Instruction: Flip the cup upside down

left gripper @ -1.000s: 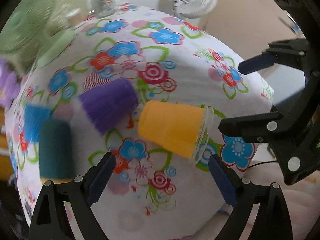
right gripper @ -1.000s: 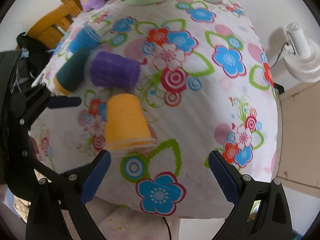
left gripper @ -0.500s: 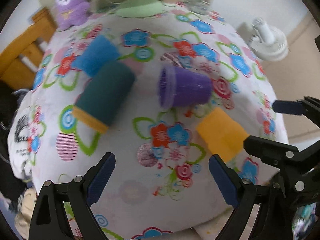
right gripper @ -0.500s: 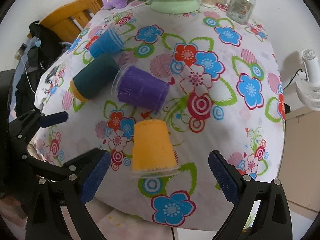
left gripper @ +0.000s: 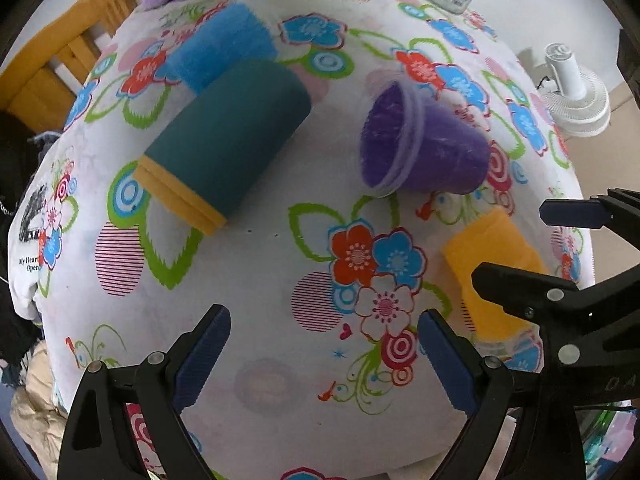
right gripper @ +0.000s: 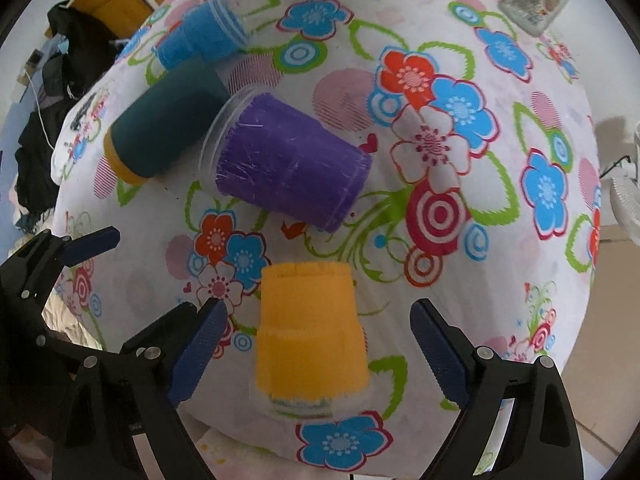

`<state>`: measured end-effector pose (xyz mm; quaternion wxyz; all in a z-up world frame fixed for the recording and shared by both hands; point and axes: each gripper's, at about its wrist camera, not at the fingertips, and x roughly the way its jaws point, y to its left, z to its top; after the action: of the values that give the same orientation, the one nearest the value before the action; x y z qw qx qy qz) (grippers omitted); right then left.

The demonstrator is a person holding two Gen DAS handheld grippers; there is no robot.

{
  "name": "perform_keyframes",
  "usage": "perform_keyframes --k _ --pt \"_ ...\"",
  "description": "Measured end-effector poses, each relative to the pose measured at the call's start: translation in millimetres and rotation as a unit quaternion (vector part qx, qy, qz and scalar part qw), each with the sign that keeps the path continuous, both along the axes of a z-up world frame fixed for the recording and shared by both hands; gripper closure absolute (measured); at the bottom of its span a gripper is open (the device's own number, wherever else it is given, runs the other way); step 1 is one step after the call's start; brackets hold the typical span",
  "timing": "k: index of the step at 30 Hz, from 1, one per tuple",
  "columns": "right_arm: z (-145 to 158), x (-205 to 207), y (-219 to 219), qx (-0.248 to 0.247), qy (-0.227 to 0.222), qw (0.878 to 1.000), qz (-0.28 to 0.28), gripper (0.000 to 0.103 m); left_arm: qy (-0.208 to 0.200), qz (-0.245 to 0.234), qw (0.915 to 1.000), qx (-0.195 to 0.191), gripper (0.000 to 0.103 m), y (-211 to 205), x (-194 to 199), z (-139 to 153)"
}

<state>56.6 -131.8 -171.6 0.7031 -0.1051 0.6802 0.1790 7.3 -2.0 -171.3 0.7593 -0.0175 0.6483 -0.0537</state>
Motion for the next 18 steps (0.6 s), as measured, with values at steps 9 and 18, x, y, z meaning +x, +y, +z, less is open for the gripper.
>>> perform_keyframes --k 9,18 --pt "-21.9 11.3 5.4 -0.016 0.036 0.999 0.008 0.017 0.009 0.007 0.9998 0.015 0.007 3.2 4.5 -9.9" --pt "-44.8 11.5 20.0 -0.021 0.063 0.998 0.008 0.028 0.024 0.002 0.9994 0.024 0.007 4.6 4.4 -20.6"
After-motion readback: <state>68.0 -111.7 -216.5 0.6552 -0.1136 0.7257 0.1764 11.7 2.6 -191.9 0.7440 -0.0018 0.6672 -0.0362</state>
